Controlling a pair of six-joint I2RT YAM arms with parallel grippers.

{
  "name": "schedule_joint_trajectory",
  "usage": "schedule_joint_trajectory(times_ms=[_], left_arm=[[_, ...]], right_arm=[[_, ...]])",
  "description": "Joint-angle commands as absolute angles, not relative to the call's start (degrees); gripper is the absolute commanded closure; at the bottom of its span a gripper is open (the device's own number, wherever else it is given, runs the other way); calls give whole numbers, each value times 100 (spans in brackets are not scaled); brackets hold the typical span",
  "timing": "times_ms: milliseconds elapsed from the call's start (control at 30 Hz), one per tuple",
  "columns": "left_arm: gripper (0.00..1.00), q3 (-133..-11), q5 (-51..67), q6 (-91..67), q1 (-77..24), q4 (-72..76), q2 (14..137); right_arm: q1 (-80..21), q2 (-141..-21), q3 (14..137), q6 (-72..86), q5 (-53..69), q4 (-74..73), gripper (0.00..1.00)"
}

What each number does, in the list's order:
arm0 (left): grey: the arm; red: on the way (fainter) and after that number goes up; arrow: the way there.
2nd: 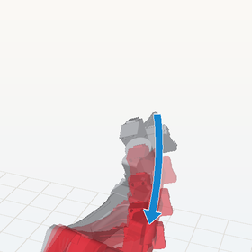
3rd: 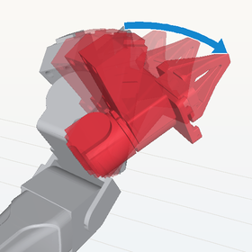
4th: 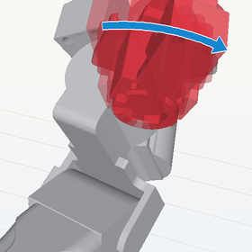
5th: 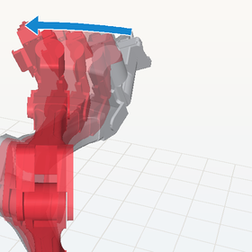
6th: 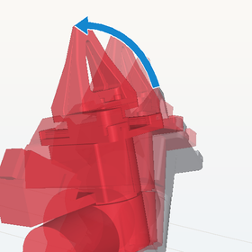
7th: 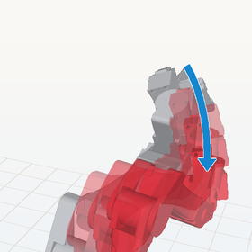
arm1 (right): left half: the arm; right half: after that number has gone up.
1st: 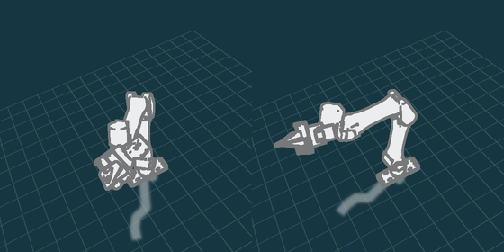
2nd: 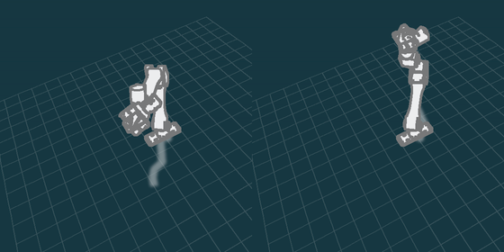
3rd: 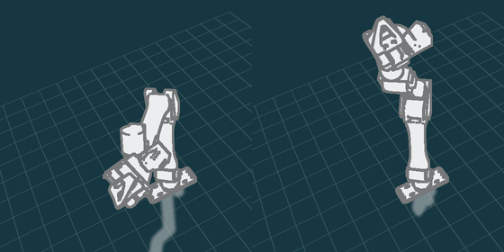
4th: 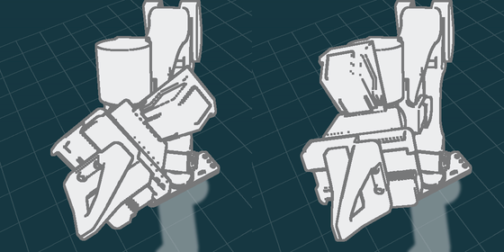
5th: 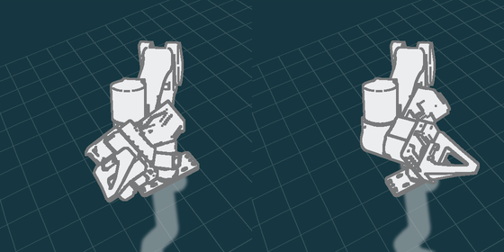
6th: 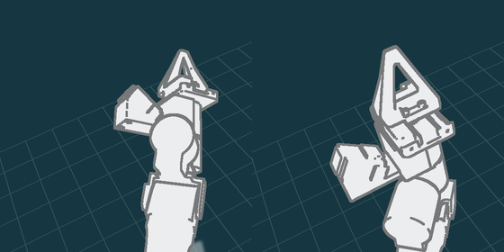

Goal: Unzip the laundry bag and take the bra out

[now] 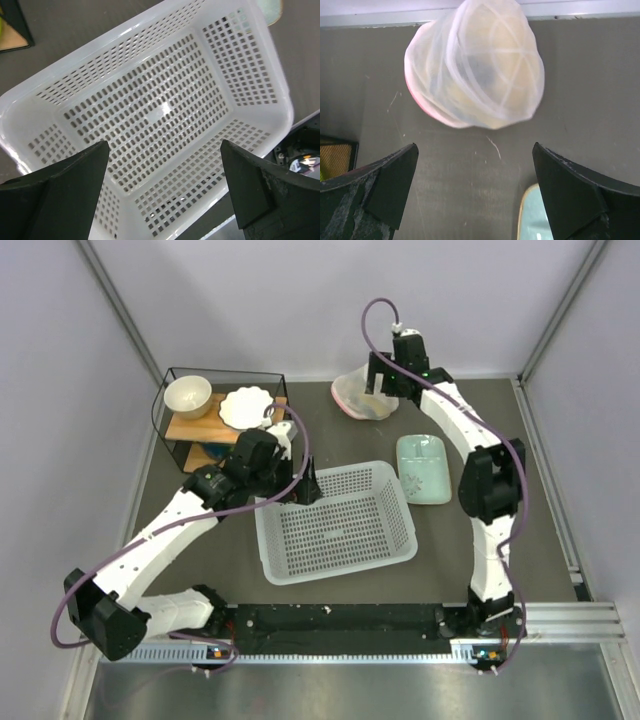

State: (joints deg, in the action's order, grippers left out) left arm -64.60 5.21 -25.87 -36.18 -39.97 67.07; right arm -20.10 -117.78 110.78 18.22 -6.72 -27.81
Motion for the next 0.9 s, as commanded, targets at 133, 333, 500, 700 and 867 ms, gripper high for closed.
schedule_joint_trajectory(times_ms=[133, 333, 500, 700, 867], left_arm=[[1, -6240, 1125, -2979, -3726, -3270, 6776], [1, -6328, 1046, -2795, -3727, -3261, 6908], [1, -6434, 1002, -2628, -3727, -3156, 6917], [1, -6635, 1010, -2522, -3718, -2787, 6969], [1, -7092, 1214, -2776, -3700, -2611, 7268]], right_arm=[[-2092, -13410, 12988, 1328, -483, -2505, 1], [-2101, -13957, 13535, 1257, -730, -2382, 29], [-2101, -13703, 13272, 1239, -668, -2303, 100], [-2083, -12230, 11754, 1169, -79, -1584, 100], [-1829, -10962, 10277, 1589, 1015, -1012, 100]])
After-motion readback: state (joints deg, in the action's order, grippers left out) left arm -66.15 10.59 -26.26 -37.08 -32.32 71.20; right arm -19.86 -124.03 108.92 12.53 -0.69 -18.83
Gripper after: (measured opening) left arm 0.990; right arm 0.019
